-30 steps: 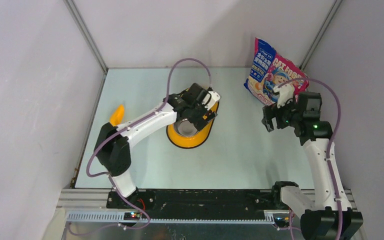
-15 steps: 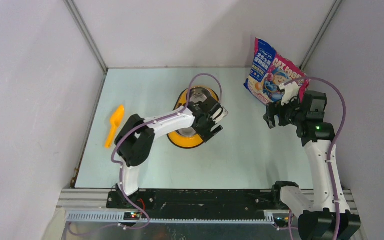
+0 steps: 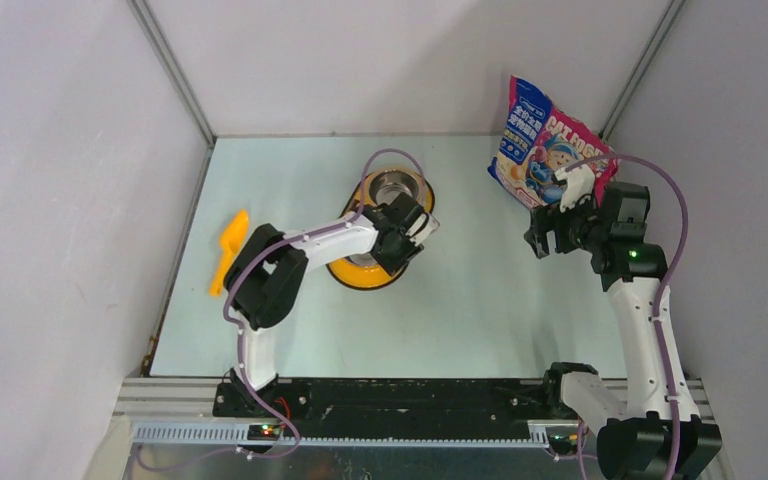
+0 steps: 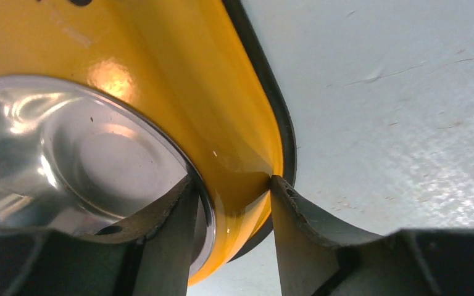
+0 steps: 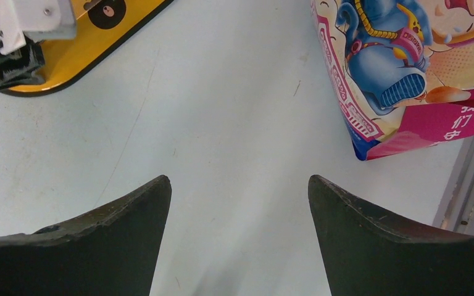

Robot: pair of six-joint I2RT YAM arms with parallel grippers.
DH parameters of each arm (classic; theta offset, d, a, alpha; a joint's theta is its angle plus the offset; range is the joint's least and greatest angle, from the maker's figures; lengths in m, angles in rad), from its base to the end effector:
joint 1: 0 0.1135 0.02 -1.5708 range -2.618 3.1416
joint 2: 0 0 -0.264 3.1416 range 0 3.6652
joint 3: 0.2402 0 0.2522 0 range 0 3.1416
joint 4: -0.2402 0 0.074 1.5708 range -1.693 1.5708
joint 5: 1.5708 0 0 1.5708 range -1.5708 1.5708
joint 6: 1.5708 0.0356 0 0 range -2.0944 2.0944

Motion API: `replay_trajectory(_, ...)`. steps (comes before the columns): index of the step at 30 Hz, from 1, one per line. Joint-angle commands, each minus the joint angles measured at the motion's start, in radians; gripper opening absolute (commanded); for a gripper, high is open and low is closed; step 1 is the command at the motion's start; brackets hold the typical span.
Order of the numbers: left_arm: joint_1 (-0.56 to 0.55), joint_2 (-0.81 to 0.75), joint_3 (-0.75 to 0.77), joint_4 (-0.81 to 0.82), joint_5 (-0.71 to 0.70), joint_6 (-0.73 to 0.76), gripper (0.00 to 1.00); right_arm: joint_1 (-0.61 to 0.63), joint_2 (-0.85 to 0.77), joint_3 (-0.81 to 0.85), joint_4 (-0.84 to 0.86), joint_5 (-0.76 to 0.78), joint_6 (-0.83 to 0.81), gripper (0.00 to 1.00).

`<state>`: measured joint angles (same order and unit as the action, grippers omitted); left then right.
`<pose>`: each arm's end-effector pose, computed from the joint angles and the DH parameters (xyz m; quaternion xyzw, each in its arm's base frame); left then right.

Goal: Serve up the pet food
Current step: Move the pet food bowl to the center of the board.

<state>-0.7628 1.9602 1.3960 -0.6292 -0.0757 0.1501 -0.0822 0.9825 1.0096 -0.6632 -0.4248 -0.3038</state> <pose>0.2908 -0.2742 0.1757 0.4263 0.8842 -0.0211 0.1899 0.2029 -0.0020 0.3365 -0.1909 0.8569 0.1002 0.4683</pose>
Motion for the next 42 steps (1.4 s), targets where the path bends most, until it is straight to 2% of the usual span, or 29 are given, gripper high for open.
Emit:
replay_trajectory(1, 0.077, -0.067, -0.059, 0.029, -0.030, 0.031, 0.49, 0.009, 0.001, 0.001, 0.034, -0.022, 0.000, 0.84)
replay_trajectory(11, 0.233, -0.129, -0.165, 0.038, -0.060, 0.119, 0.51, 0.011, 0.001, 0.001, 0.033, -0.044, 0.009, 0.84)
replay_trajectory(18, 0.378, -0.086, -0.140, 0.027, -0.064, 0.157, 0.50, 0.015, 0.002, 0.001, 0.033, -0.052, 0.013, 0.84)
replay_trajectory(27, 0.460, -0.086, -0.085, -0.008, -0.074, 0.214, 0.50, 0.015, 0.000, 0.001, 0.031, -0.061, 0.015, 0.84)
replay_trajectory(31, 0.488, -0.078, -0.045, -0.038, -0.076, 0.280, 0.56, 0.016, -0.003, 0.001, 0.030, -0.066, 0.015, 0.84)
replay_trajectory(36, 0.514, -0.051, -0.009, -0.055, -0.100, 0.339, 0.79, 0.016, -0.005, 0.001, 0.029, -0.070, 0.018, 0.84)
replay_trajectory(39, 0.523, -0.039, 0.003, -0.040, -0.145, 0.357, 0.85, 0.016, -0.006, 0.001, 0.030, -0.073, 0.017, 0.84)
replay_trajectory(42, 0.534, -0.046, -0.001, -0.023, -0.170, 0.364, 0.85, 0.015, -0.008, 0.001, 0.030, -0.074, 0.019, 0.84)
